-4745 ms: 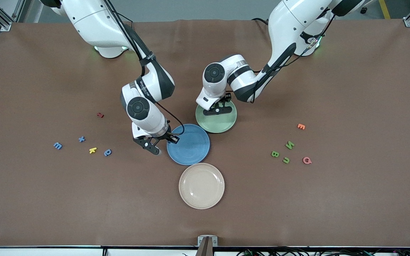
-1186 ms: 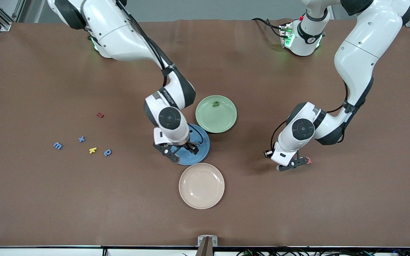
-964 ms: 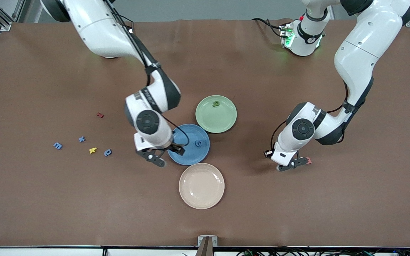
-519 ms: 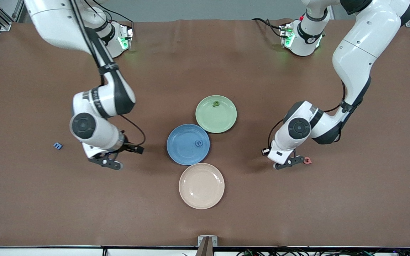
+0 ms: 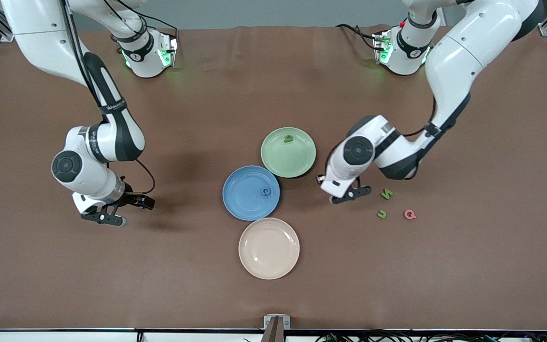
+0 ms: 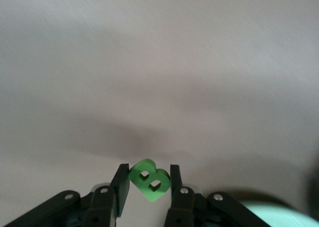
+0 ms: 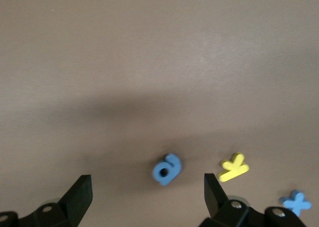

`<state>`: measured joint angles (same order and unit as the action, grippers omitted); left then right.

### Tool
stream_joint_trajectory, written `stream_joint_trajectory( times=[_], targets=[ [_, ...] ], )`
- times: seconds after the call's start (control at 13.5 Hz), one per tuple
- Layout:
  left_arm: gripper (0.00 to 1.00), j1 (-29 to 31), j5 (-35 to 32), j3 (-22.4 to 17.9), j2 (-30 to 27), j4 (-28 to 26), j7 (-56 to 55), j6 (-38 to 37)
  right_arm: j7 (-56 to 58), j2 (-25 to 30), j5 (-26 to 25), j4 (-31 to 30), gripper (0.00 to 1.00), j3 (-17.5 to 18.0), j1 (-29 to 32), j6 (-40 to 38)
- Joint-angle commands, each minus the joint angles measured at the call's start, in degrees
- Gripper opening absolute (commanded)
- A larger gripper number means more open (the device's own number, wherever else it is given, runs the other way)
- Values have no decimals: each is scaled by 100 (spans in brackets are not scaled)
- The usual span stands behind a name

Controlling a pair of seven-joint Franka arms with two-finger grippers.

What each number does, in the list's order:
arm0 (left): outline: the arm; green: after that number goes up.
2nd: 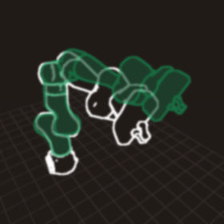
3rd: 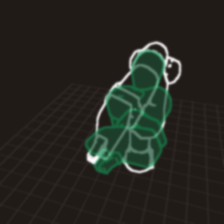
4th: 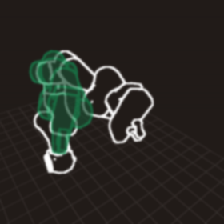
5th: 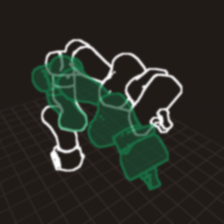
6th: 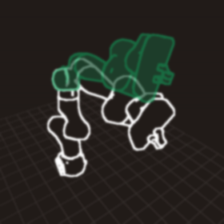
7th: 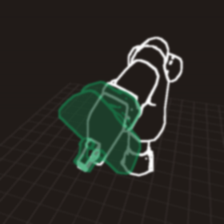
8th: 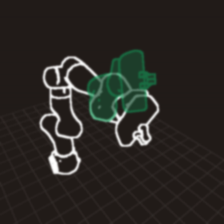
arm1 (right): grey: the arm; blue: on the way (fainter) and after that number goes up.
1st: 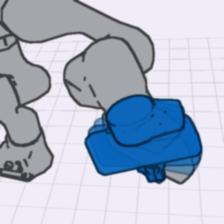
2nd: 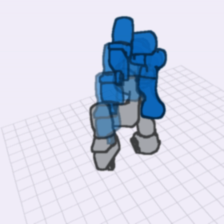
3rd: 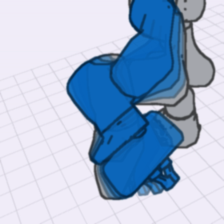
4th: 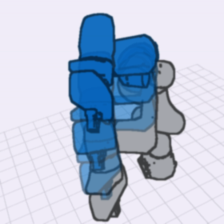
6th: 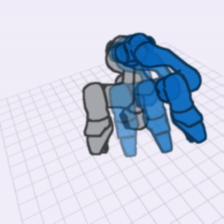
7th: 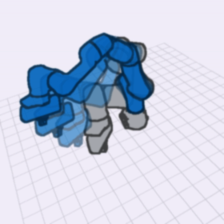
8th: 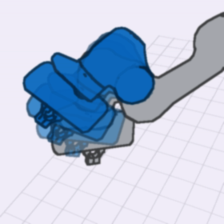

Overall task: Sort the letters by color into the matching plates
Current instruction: 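Place the green B on the green plate while the right grasps a letter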

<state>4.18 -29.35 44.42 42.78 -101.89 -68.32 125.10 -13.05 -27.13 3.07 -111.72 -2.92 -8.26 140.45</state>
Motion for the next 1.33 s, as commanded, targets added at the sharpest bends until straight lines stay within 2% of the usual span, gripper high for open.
stream_joint_trajectory(
  times=[0.0, 0.22, 0.44, 0.52, 0.67, 0.74, 1.04, 1.11, 1.19, 1.26],
  targets=[
    [21, -530, -79, 6, -121, -24, -523, -126, 215, -2, -183, -165, 97, 99, 228, 332],
    [21, -1031, -79, 6, -103, -85, -954, -126, 206, -213, -201, -236, 97, 108, 246, 518],
    [21, -1244, -106, -3, -68, -217, -1026, -126, 171, -328, -184, -473, 95, 116, 237, 992],
    [21, -1253, -106, -3, -59, -278, -1026, -126, 145, -389, -175, -491, 89, 116, 237, 1072],
    [22, -1279, -123, -3, -59, -375, -1026, -117, 118, -425, -140, -491, 65, 125, 229, 1055],
    [22, -1279, -123, -3, -59, -436, -1026, -100, 109, -425, -123, -482, 56, 134, 229, 1046],
    [23, -1253, -316, -12, -59, -604, -1026, -73, -66, -425, -105, -482, 54, 152, 185, 1020],
    [27, -1253, -316, -12, -59, -604, -1026, -73, -66, -434, -105, -482, 54, 152, 176, 1020],
    [45, -1235, -316, -12, -59, -604, -1008, -73, -66, -434, -105, -482, 54, 152, 176, 1020],
    [78, -1218, -316, -12, -59, -604, -973, -73, -75, -434, -105, -491, 54, 152, 176, 1002]
  ],
)
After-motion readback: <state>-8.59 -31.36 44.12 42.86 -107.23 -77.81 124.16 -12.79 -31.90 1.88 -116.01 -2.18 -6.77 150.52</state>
